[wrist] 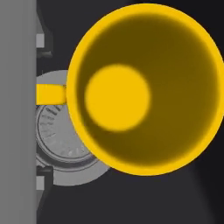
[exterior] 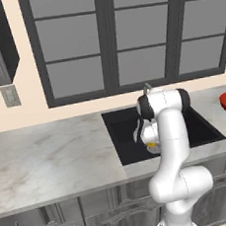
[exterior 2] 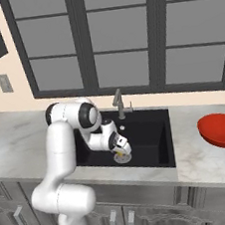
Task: Pick the mug and place it in the sink. Pick the bowl and place it in the open cabinet and then close the cabinet.
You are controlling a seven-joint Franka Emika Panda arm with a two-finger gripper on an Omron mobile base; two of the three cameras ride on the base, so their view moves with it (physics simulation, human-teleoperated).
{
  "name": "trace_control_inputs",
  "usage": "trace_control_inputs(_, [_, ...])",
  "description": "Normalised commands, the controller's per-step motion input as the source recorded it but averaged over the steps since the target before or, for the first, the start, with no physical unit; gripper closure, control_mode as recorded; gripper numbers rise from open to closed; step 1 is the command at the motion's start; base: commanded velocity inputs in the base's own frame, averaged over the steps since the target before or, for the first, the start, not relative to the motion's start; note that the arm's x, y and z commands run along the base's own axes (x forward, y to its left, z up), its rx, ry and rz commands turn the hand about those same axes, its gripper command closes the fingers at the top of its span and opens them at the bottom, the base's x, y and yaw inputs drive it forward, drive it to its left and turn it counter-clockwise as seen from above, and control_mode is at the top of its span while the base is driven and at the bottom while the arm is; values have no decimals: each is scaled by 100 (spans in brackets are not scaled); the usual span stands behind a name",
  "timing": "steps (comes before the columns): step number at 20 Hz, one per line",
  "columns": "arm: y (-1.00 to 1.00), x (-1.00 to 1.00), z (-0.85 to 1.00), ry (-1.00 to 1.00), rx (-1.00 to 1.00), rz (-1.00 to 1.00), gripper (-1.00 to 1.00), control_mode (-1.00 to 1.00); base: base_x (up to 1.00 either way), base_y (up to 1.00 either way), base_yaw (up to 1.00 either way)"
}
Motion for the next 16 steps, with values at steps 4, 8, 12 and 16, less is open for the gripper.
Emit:
trace_control_inputs(4, [-5, -38, 14, -1, 4, 0, -100, -100, 0, 0, 0])
trace_control_inputs(8, [-4, -18, 31, -6, 0, 0, -100, -100, 0, 0, 0])
trace_control_inputs(12, [0, -21, 39, -13, 0, 0, -100, -100, 0, 0, 0])
trace_control_inputs(16, [2, -34, 45, -9, 0, 0, -100, -100, 0, 0, 0])
